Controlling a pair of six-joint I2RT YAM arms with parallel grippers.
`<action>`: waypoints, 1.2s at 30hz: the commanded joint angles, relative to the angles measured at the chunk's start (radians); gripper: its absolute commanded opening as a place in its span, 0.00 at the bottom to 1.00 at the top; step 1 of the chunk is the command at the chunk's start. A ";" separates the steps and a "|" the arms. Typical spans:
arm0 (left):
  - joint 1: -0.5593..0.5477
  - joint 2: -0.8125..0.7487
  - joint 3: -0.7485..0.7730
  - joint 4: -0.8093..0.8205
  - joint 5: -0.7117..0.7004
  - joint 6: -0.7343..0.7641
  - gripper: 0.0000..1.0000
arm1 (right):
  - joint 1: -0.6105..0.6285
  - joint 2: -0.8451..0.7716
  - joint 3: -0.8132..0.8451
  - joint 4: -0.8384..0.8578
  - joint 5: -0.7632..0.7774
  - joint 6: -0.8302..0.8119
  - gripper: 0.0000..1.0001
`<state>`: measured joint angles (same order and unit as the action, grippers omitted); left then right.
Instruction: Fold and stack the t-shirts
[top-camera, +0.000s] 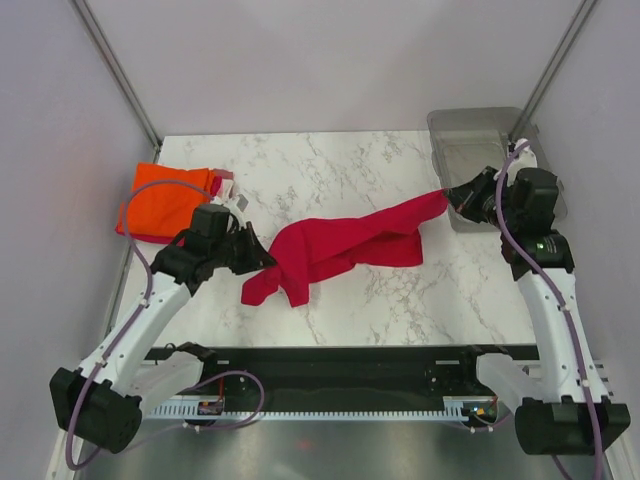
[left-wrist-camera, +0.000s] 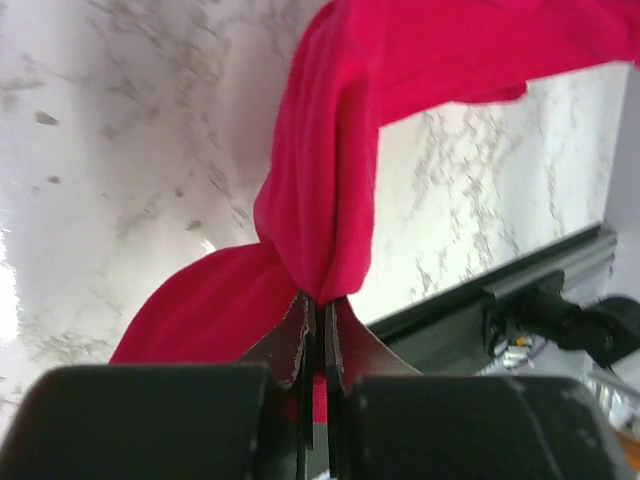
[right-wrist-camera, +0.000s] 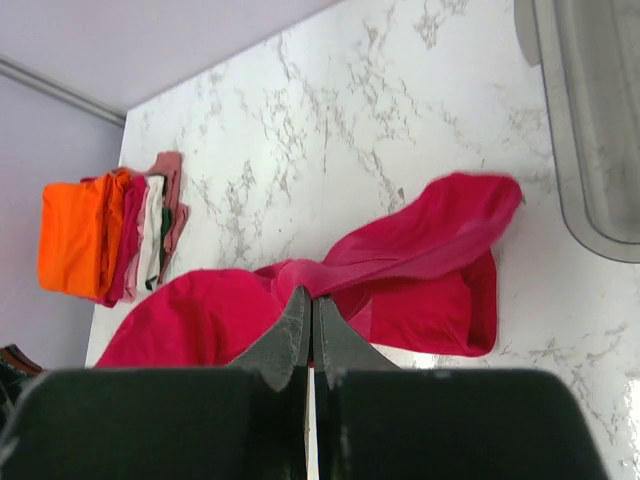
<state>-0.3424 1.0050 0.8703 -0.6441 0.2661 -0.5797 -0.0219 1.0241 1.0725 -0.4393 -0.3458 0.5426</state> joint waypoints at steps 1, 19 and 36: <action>-0.032 -0.036 0.035 -0.042 0.127 0.020 0.02 | -0.001 -0.096 0.053 -0.022 0.097 -0.006 0.00; -0.015 0.337 0.208 0.012 -0.226 0.014 0.85 | 0.000 0.145 0.011 0.082 0.137 0.033 0.00; 0.057 -0.037 -0.079 0.106 -0.073 -0.045 0.88 | -0.001 0.111 -0.111 0.125 0.090 0.016 0.00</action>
<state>-0.2687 1.0065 0.7956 -0.5995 0.0761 -0.6136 -0.0219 1.1622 0.9783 -0.3542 -0.2371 0.5648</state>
